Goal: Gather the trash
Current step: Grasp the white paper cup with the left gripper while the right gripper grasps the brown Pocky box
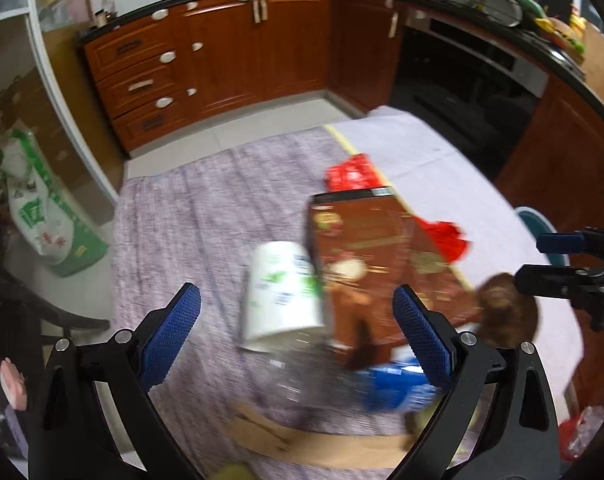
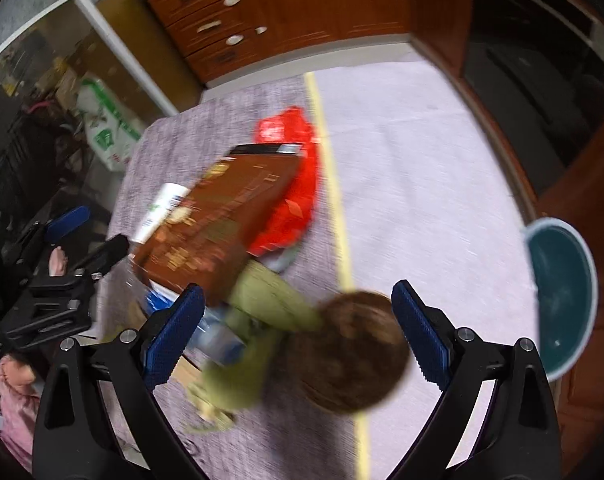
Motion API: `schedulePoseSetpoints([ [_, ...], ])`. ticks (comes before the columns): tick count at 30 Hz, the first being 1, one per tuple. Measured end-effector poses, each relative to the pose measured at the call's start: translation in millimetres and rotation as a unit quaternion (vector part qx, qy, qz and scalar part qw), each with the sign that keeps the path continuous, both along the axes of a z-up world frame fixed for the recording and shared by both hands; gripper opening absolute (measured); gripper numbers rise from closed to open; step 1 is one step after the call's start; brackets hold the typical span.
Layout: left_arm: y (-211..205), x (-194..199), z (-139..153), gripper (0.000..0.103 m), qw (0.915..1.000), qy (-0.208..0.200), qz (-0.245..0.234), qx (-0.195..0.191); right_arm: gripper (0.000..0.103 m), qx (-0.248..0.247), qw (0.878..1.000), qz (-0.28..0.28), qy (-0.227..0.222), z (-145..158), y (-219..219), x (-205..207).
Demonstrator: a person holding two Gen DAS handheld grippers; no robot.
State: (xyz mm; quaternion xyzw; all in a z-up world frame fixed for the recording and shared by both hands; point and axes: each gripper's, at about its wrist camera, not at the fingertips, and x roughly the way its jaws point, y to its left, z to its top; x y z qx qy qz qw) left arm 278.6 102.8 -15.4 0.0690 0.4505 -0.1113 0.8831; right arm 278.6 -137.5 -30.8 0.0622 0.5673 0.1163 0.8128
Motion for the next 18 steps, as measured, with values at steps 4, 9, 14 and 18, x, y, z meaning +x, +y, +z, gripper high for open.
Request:
schedulePoseSetpoints([
  [4,15.6,15.0,-16.1,0.097,0.9997,0.022,0.005,-0.001,0.090,0.020,0.999,0.017,0.029,-14.3,25.0,22.0],
  [9,21.4,27.8,-32.1,0.097,0.9993,0.032,-0.001,-0.018,0.080,0.043,0.997,0.018,0.064,-30.7,36.5,41.3],
  [14,17.9,31.6,-38.3,0.097,0.9993,0.031,-0.012,-0.019,0.077,0.056,0.995,0.021,0.086,-42.2,42.2,53.4],
  [18,21.2,34.3,-47.3,0.097,0.9992,0.038,-0.014,-0.004,0.070,0.068,0.992,0.022,0.099,-50.8,44.2,61.8],
])
